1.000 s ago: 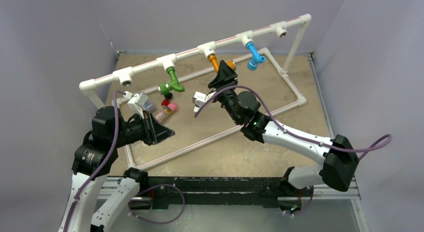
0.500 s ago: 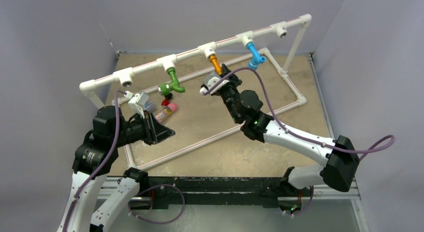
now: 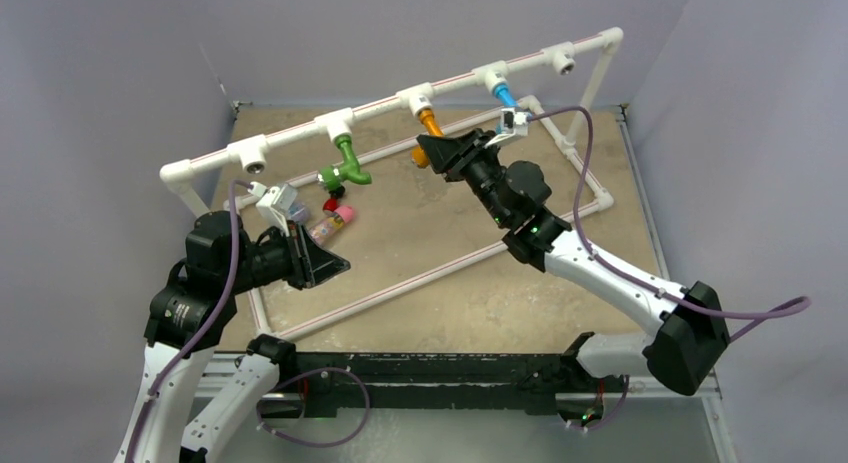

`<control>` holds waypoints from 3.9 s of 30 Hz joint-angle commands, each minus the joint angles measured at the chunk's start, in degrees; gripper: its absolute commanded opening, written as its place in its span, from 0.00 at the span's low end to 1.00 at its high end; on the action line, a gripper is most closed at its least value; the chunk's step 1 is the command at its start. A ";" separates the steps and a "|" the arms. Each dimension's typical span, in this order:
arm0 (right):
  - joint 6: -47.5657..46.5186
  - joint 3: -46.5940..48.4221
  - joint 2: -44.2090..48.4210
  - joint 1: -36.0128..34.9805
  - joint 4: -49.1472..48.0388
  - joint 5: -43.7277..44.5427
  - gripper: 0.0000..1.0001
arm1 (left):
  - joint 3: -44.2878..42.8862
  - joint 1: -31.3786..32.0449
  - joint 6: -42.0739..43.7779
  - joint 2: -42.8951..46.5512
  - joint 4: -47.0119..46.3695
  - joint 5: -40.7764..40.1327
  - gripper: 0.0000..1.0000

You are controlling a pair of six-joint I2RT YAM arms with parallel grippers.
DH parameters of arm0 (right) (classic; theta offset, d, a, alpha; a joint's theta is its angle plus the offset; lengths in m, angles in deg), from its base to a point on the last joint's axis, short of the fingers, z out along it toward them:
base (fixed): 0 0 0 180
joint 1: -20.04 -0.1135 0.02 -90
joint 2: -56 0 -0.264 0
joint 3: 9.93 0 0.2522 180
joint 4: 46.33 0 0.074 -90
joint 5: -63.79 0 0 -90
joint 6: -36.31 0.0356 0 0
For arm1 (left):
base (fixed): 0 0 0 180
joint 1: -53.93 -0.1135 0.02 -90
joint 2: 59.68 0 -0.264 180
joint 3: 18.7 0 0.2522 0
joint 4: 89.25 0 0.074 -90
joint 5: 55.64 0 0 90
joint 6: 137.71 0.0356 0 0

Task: Install the water faucets

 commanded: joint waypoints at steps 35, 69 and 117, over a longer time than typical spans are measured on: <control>-13.39 -1.74 20.77 8.67 19.67 -5.79 0.87 | 0.46 0.23 1.16 -0.55 -1.71 -0.09 0.16; -123.62 -3.89 11.84 -12.03 8.66 11.45 0.84 | -0.47 0.23 2.35 -2.05 -1.38 -0.36 0.16; 37.92 -3.60 0.47 2.78 -5.04 -5.43 0.00 | -0.11 0.23 2.00 -1.53 -1.61 0.87 0.16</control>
